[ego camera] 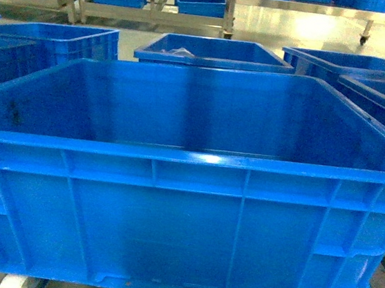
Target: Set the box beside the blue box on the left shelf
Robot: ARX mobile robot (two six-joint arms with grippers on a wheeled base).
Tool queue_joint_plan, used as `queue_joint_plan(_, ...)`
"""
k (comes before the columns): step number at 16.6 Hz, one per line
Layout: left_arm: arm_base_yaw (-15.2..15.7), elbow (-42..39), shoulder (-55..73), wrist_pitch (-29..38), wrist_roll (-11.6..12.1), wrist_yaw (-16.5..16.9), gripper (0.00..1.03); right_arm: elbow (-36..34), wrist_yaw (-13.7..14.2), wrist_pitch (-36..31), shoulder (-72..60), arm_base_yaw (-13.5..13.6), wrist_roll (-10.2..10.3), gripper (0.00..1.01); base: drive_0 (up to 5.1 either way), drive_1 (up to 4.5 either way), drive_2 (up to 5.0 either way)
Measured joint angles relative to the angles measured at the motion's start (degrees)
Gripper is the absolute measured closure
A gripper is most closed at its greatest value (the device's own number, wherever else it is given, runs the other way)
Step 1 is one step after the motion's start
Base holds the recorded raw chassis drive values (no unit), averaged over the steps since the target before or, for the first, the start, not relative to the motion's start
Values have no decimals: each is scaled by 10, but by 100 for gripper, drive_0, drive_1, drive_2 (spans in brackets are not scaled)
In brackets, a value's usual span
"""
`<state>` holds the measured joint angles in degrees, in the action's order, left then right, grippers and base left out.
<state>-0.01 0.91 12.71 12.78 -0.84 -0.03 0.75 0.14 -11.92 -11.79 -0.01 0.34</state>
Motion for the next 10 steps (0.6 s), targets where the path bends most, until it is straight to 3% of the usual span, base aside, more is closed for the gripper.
queue_joint_plan(3,0,0,-23,-24,0,0,101,0,0,22,21,0,0,100,0,0,0)
queue_joint_plan(4,0,0,-32,-33,0,0,101,0,-3,107,75,0,0,100,0,0,0)
queue_joint_plan(5,0,0,-89,-120,0,2,101,0,-2,111,114,0,0,100,0,0,0)
queue_joint_plan(10,0,0,-121,-131,2,0,101,0,-2,122,115,0,0,100,0,0,0)
